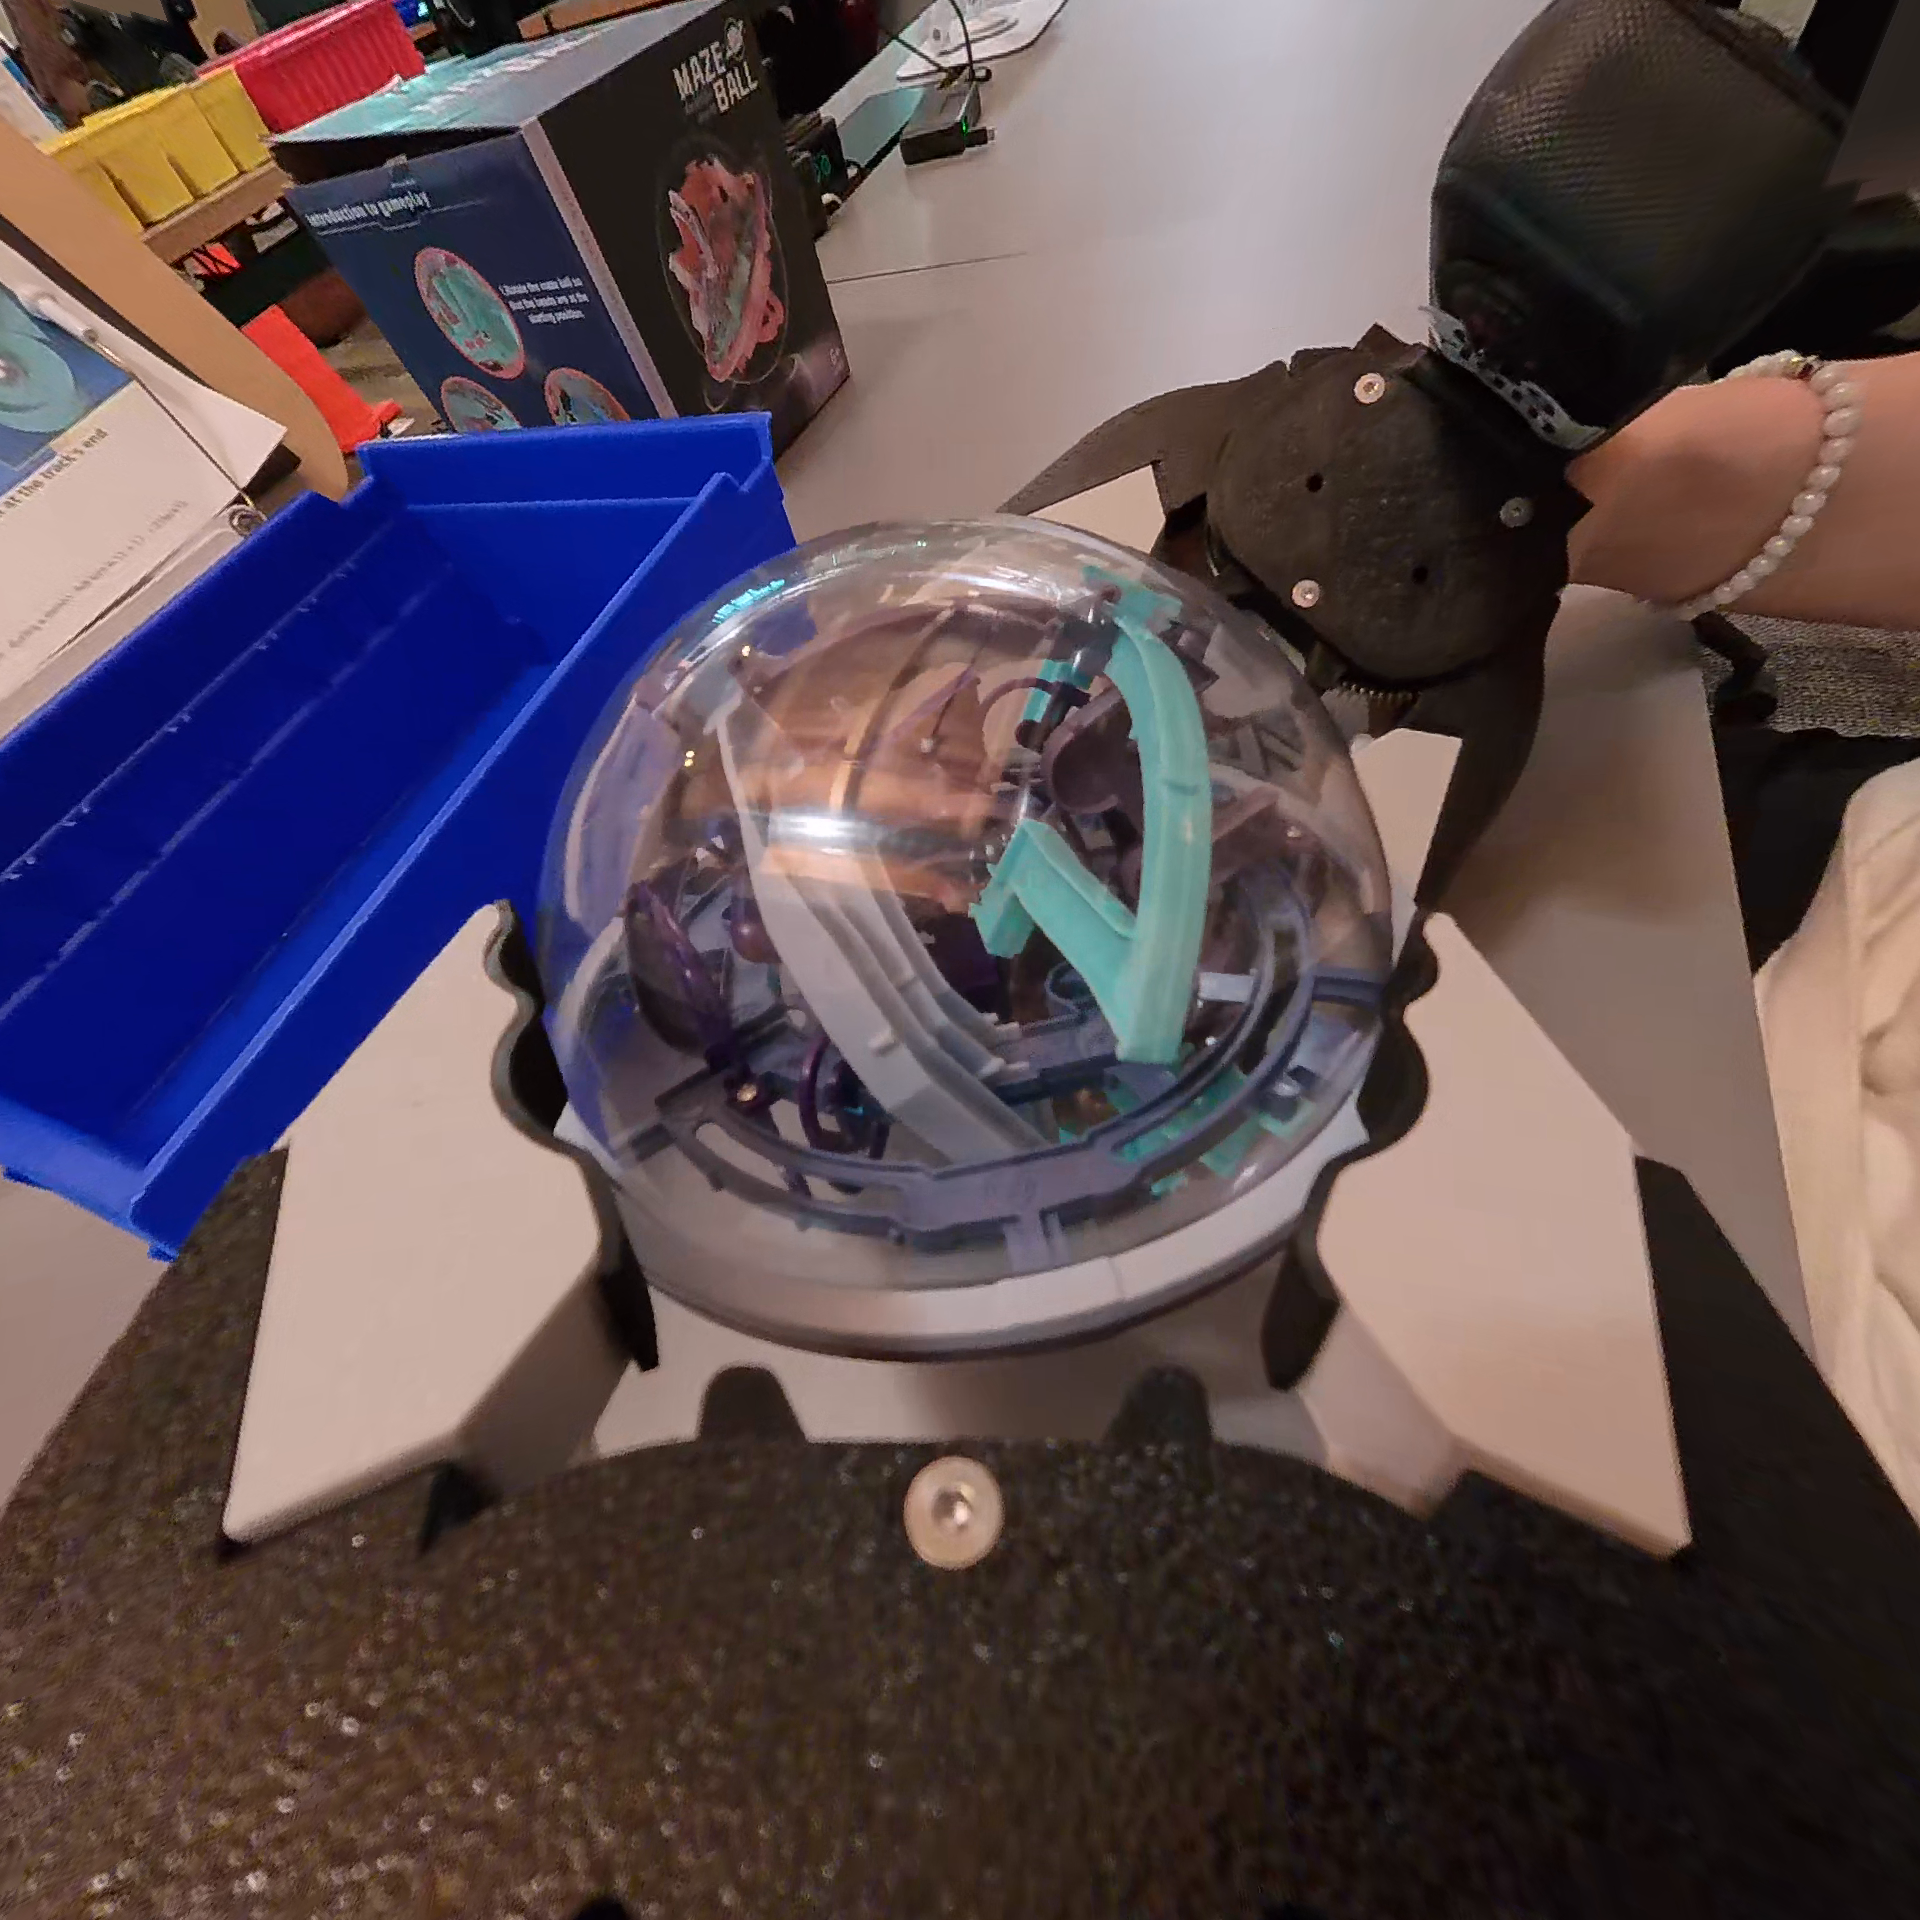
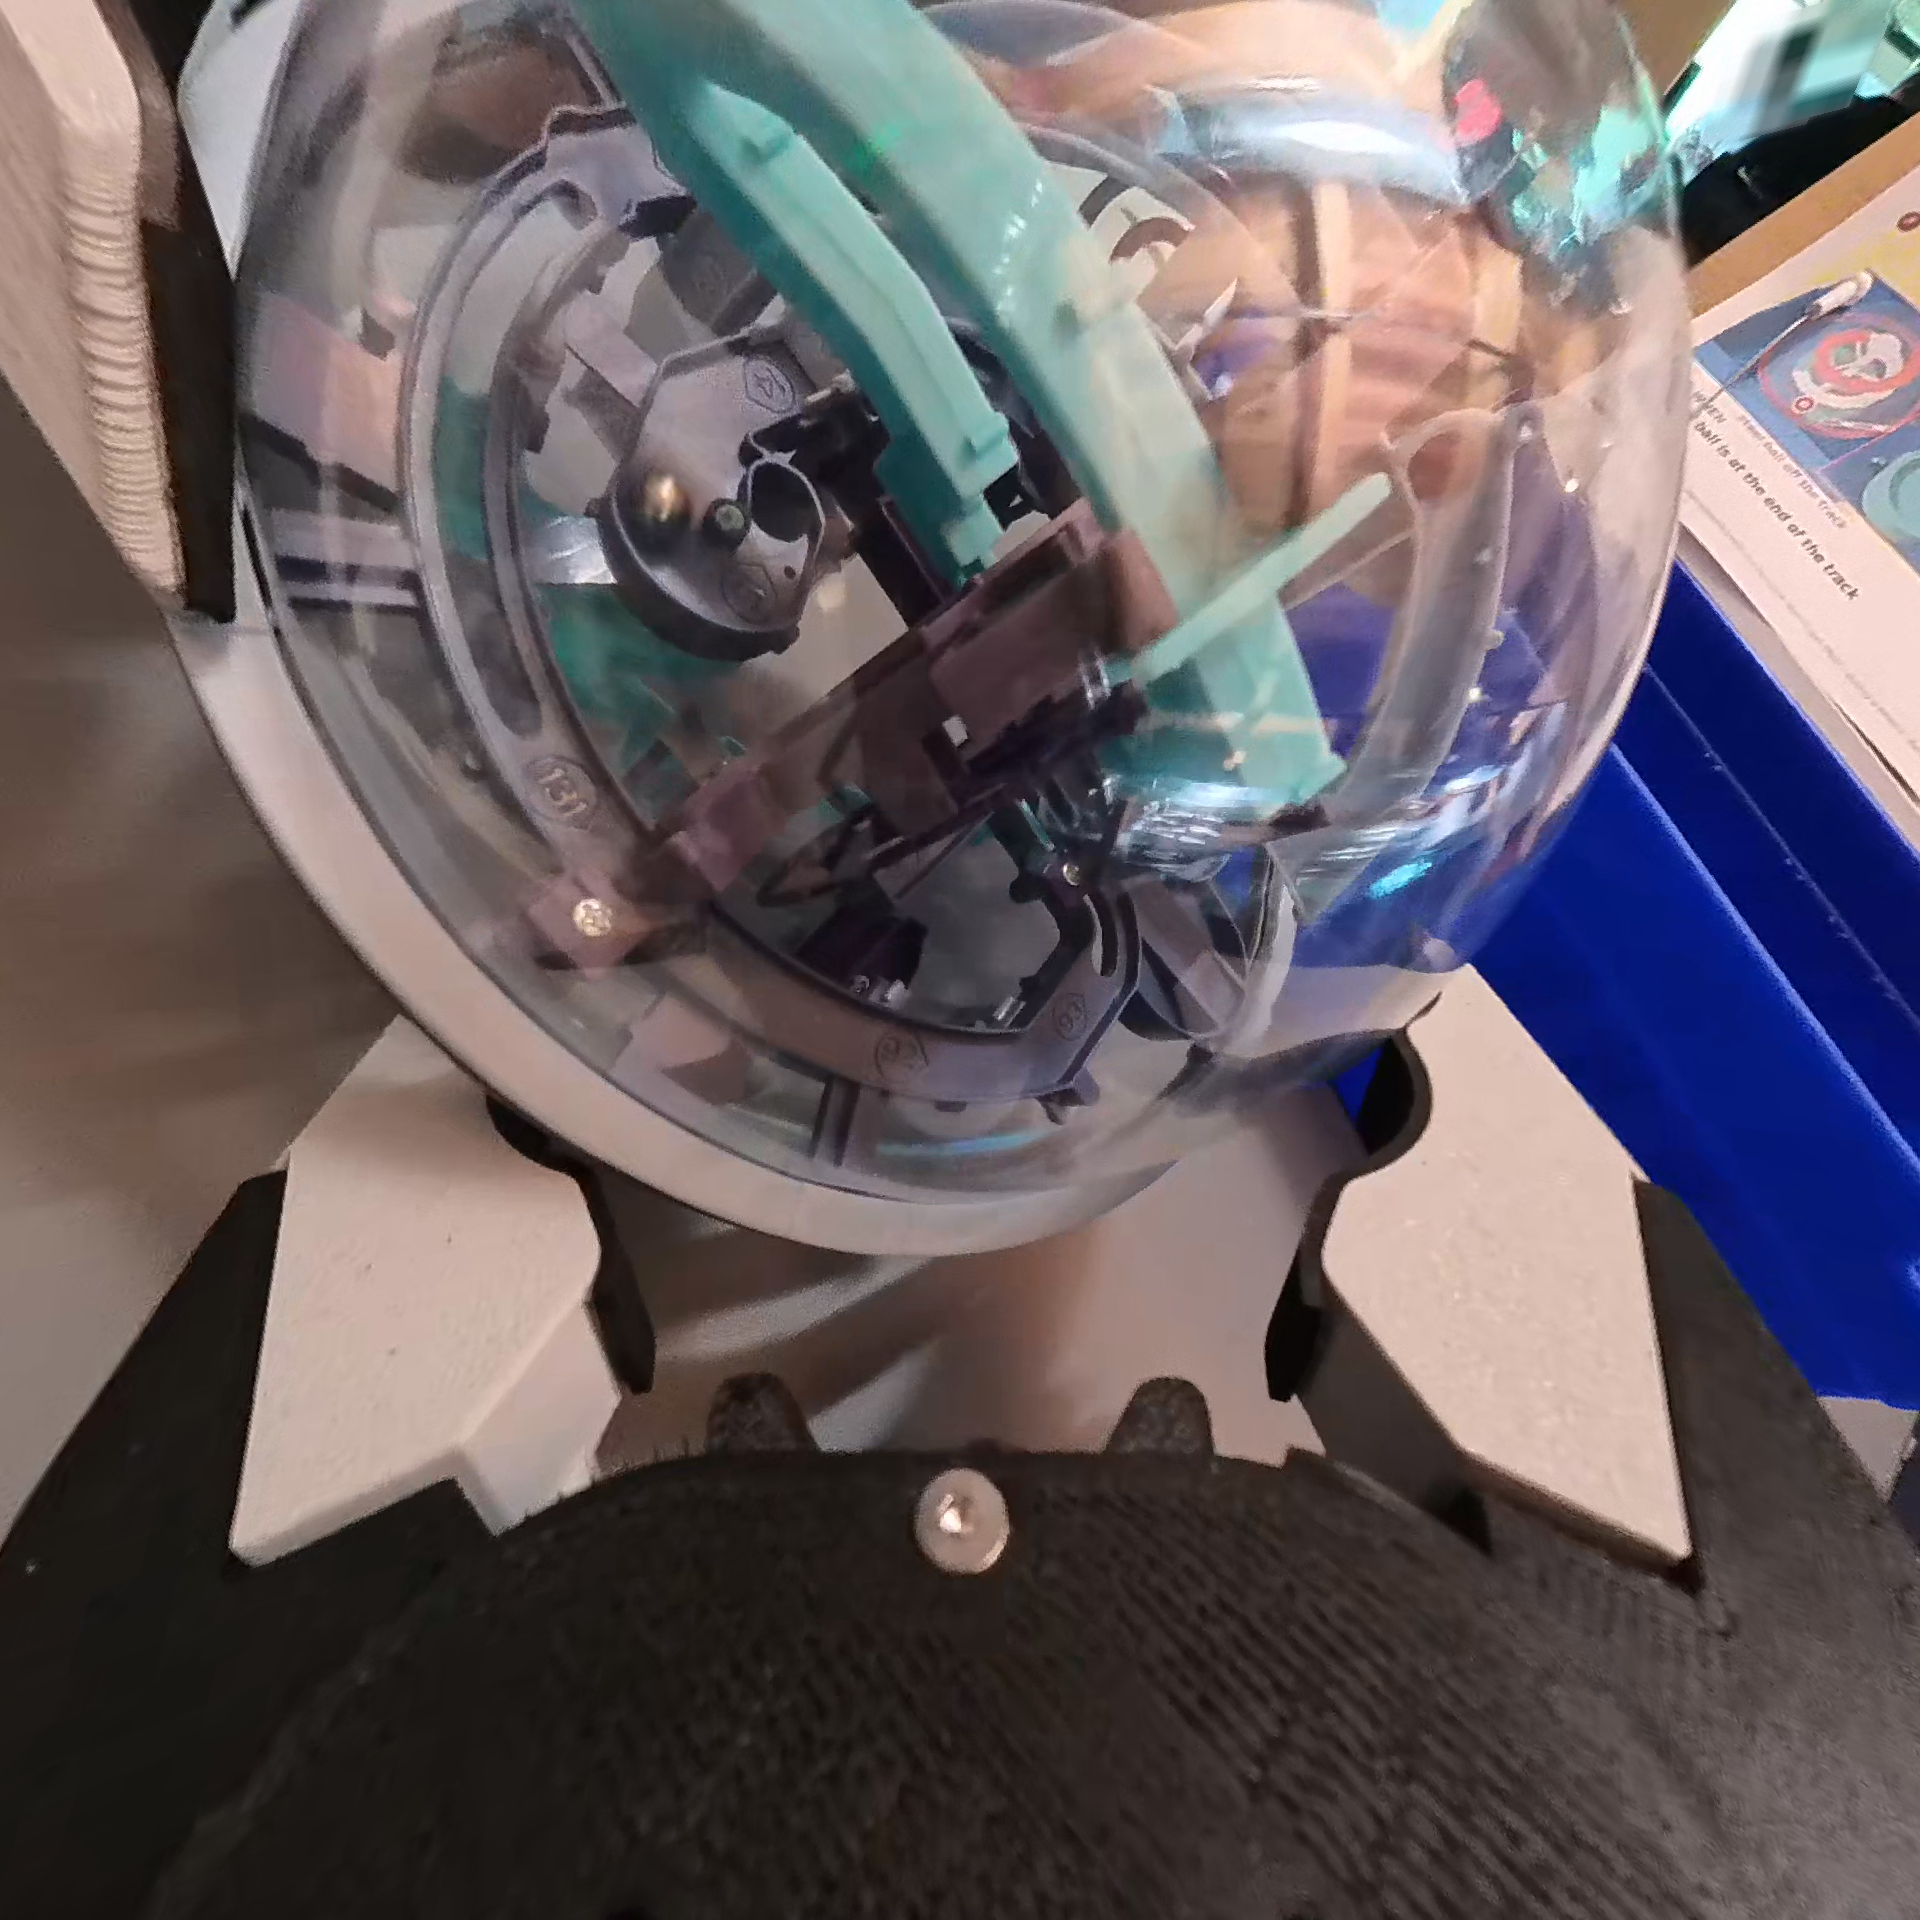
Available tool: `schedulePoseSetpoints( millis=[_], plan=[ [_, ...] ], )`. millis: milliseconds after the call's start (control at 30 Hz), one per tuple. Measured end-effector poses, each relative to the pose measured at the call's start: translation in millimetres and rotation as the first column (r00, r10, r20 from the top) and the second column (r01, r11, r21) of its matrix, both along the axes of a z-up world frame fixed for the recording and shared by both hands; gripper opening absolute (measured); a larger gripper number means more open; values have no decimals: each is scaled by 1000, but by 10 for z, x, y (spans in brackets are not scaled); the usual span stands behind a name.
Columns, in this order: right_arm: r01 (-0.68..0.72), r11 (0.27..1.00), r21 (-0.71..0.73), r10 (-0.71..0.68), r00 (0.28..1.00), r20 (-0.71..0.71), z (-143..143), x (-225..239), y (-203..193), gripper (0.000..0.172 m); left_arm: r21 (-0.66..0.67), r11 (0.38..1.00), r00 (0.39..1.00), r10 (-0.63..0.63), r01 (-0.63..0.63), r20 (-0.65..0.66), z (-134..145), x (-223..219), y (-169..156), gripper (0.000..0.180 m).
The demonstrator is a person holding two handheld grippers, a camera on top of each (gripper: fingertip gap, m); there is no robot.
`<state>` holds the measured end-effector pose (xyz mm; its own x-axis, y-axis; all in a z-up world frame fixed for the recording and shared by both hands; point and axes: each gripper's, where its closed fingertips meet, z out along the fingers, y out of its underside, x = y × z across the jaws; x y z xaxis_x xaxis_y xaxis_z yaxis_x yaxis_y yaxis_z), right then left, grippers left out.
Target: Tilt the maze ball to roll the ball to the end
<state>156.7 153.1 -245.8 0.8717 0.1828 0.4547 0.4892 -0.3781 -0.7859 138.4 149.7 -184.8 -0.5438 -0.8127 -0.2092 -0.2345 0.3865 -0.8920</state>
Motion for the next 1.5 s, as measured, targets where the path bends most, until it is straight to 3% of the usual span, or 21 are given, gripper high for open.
schedulePoseSetpoints(
  millis=[33, 633, 967, 1200, 1500],
  plan=[
    [-5, 1000, 0, 5, 1000, 1, 4, 0, -3, 154, 2, 1000, 1000, 2, -2, -6, -4, -3, 4, 152],
    [-43, 999, -1, 43, 998, -51, 8, 10, -42, 153, -31, 999, 997, 39, -41, -64, -14, 35, -9, 152],
    [-62, 994, 94, 66, 997, -40, 186, 51, -65, 142, -228, 958, 971, 125, -171, -205, -38, 117, 114, 152],
    [-65, 990, 128, 63, 998, 17, 245, 69, -50, 143, -270, 939, 955, 144, -215, -260, -64, 130, 141, 152],
    [-67, 986, 152, 79, 994, -73, 263, 100, -9, 138, -346, 897, 929, 157, -276, -334, -64, 189, 228, 152]
  ],
)
